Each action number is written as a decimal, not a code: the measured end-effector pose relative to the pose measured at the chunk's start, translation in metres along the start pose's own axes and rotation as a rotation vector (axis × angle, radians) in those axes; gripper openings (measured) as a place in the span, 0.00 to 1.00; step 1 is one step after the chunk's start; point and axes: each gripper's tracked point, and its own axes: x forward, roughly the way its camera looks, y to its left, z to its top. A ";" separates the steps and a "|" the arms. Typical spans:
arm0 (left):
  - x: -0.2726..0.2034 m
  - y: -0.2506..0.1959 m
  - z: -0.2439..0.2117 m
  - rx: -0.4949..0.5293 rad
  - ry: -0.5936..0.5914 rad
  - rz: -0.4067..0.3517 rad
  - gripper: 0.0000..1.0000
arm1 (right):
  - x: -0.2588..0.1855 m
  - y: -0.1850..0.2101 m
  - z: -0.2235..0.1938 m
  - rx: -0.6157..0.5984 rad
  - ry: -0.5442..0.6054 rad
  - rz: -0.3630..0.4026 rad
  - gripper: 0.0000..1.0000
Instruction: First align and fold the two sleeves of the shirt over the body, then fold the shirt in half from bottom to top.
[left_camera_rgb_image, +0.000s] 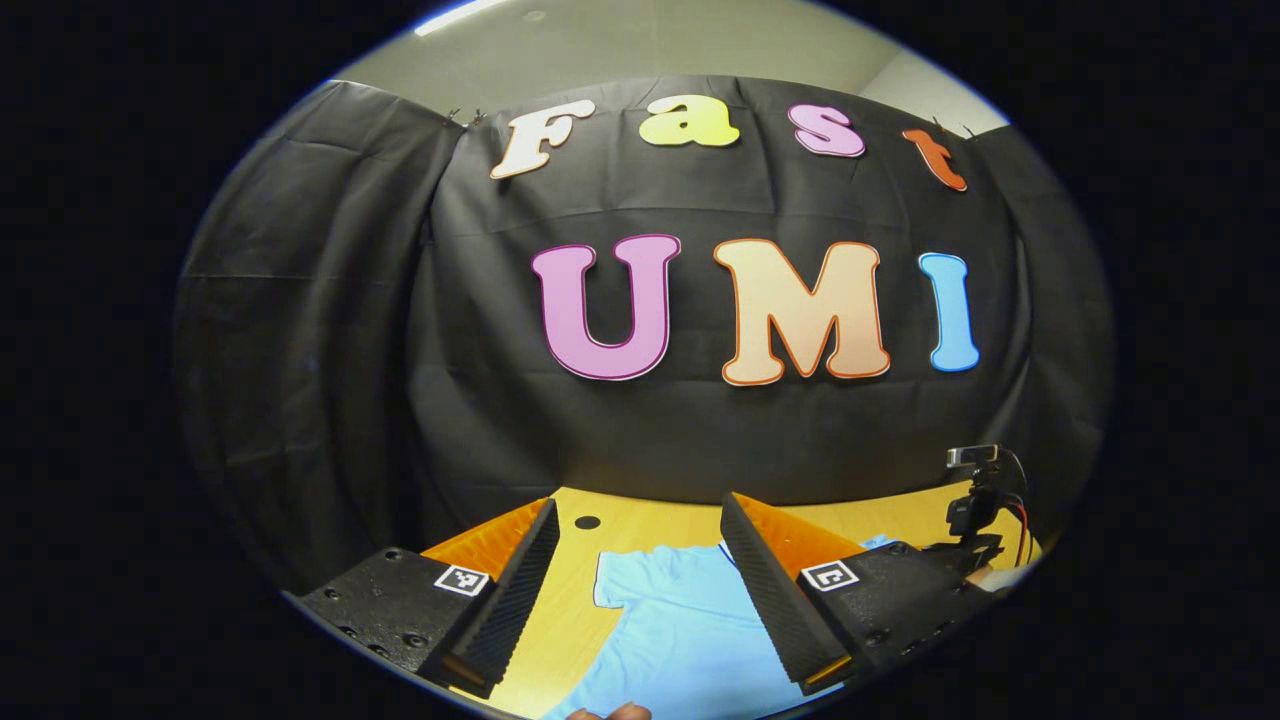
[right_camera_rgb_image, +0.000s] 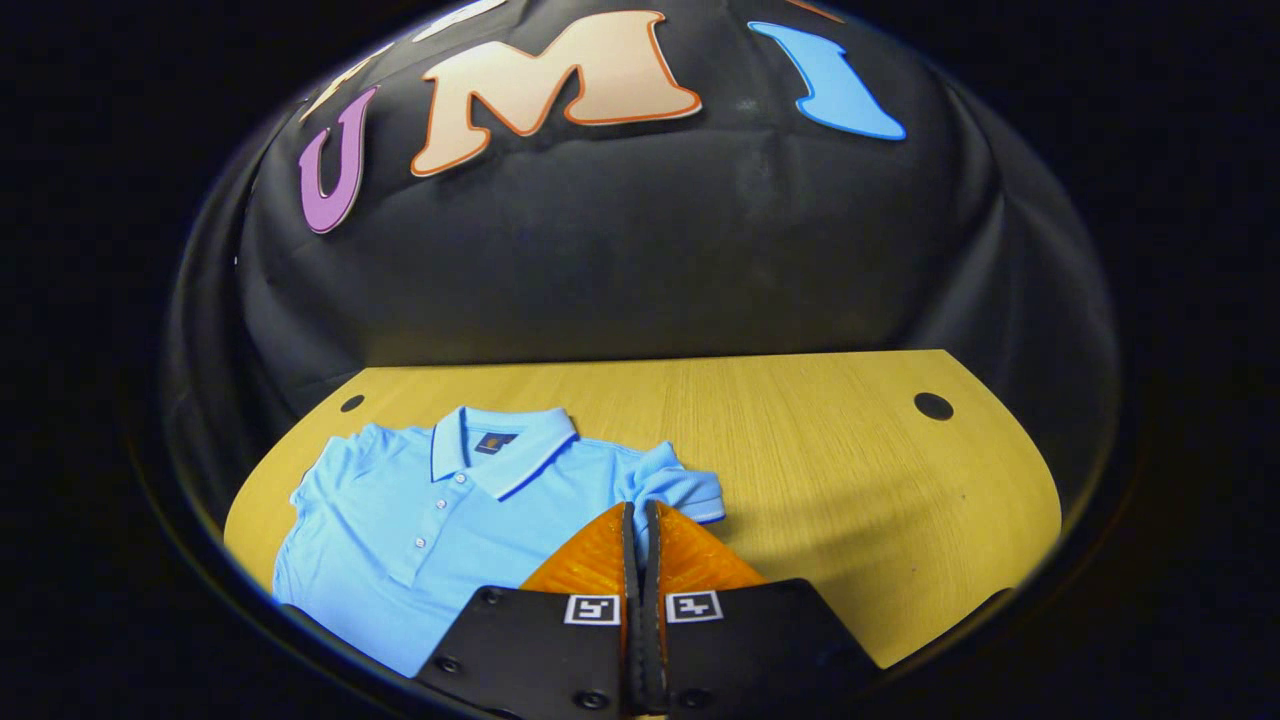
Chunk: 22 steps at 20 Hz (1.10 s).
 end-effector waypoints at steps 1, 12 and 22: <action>0.003 0.005 0.002 0.001 -0.004 -0.004 1.00 | 0.001 0.009 0.001 -0.005 -0.004 0.003 0.03; 0.027 0.066 -0.022 0.017 0.055 0.000 0.97 | 0.030 0.087 -0.036 -0.041 0.099 0.038 0.03; 0.082 0.053 -0.059 0.000 0.092 -0.134 0.97 | -0.030 0.067 0.026 -0.015 -0.028 -0.015 0.96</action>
